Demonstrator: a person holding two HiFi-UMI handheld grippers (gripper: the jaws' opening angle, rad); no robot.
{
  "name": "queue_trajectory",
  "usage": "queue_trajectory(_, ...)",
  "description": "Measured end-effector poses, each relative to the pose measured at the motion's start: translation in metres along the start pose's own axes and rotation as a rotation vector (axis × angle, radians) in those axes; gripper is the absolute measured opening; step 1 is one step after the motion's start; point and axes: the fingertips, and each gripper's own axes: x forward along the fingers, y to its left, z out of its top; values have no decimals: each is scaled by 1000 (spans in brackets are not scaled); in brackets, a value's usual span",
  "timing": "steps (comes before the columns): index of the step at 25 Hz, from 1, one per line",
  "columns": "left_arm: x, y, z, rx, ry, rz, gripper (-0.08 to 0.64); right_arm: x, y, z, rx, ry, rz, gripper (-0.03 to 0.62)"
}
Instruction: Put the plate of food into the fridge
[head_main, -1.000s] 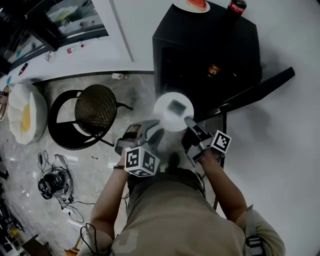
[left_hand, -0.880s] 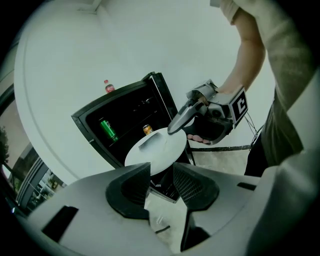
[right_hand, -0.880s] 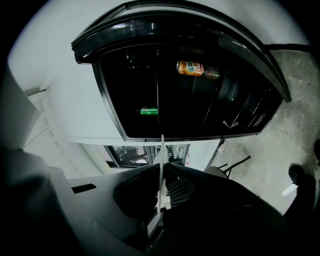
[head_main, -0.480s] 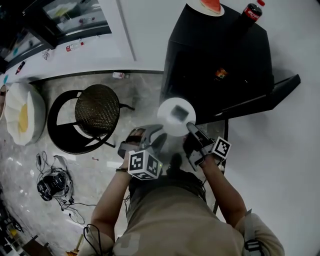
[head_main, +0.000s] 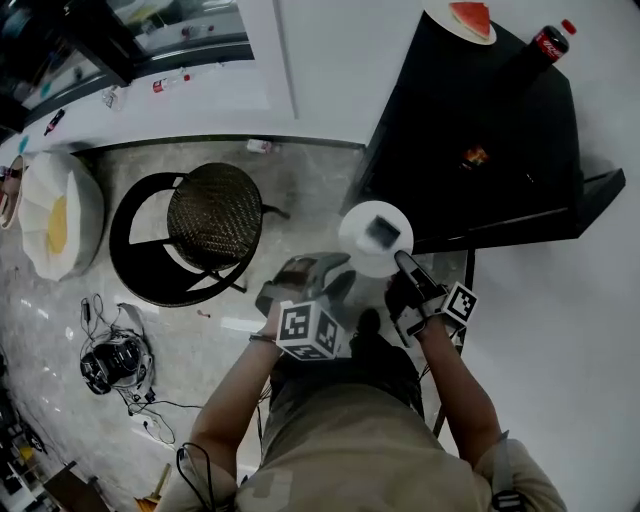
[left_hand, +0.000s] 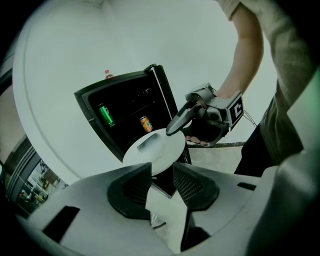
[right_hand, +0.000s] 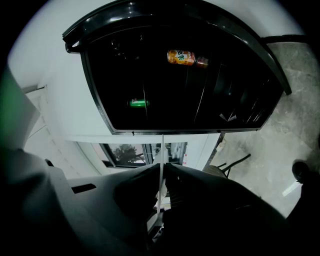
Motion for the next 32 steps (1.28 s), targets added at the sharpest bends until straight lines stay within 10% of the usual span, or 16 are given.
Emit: queue_trajectory(32, 130, -49, -50, -53, 85, -73, 129, 3, -139, 51, -4, 57, -73, 37)
